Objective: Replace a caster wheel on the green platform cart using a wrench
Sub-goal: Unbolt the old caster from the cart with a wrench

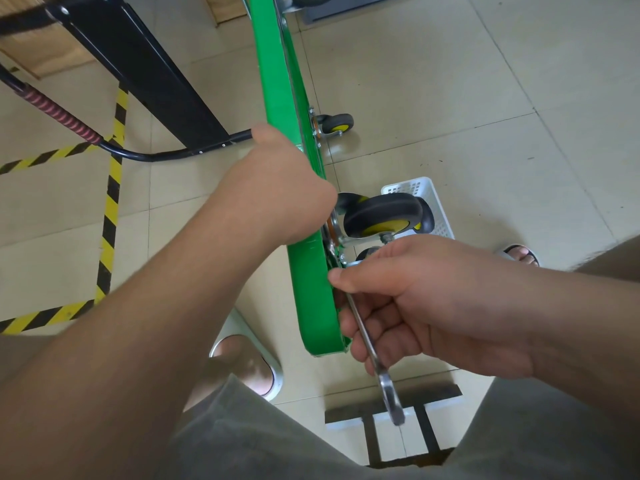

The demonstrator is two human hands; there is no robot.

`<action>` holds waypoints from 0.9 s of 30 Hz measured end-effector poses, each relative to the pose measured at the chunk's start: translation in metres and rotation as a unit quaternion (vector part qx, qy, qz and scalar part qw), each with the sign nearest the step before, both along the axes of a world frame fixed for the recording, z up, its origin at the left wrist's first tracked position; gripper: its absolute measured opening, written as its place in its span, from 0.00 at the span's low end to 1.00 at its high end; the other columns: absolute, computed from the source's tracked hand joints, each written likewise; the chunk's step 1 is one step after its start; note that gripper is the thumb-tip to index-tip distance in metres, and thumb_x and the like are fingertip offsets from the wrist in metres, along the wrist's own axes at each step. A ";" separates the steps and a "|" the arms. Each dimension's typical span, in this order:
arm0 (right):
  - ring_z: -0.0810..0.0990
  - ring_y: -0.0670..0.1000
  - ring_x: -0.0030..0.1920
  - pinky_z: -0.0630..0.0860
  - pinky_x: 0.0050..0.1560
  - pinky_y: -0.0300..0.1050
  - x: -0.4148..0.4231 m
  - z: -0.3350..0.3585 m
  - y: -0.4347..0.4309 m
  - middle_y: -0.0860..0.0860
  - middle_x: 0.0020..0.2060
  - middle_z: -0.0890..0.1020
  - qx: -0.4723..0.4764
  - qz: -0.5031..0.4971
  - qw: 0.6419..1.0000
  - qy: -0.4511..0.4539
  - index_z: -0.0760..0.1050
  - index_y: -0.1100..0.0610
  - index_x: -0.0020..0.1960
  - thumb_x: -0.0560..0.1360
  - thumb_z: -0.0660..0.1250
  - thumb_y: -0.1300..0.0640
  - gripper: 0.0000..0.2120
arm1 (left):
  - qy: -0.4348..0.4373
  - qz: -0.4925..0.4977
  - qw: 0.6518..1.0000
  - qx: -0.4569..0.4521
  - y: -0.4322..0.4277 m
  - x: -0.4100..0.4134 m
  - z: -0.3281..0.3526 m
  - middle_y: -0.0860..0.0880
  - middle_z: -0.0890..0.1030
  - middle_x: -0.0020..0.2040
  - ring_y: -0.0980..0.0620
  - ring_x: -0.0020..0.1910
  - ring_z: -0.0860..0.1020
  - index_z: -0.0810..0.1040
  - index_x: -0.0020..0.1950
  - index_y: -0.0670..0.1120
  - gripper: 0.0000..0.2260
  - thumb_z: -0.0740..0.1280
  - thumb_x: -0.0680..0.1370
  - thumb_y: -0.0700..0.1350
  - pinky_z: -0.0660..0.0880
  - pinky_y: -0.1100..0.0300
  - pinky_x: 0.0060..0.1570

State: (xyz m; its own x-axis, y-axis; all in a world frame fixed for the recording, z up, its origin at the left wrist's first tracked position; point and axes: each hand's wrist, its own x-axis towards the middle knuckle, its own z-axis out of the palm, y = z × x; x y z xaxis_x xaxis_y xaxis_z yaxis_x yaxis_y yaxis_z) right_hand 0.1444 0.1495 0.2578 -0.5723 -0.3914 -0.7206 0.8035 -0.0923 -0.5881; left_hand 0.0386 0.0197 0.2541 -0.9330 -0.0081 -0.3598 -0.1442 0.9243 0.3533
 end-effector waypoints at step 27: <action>0.75 0.49 0.29 0.75 0.33 0.41 0.006 -0.009 -0.004 0.51 0.31 0.78 0.026 0.012 0.999 0.021 0.77 0.59 0.45 0.85 0.61 0.55 0.13 | 0.000 0.000 1.000 0.005 0.002 0.001 0.003 0.46 0.71 0.47 0.52 0.37 0.73 0.59 0.64 0.43 0.19 0.65 0.79 0.43 0.65 0.58 0.26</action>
State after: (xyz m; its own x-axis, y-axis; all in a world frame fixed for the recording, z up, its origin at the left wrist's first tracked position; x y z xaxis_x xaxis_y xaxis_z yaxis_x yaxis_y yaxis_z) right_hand 0.1509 0.1453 0.2487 -0.5942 -0.3682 -0.7151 0.7791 -0.0423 -0.6255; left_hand 0.0400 0.0221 0.2571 -0.9329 -0.0035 -0.3602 -0.1437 0.9205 0.3633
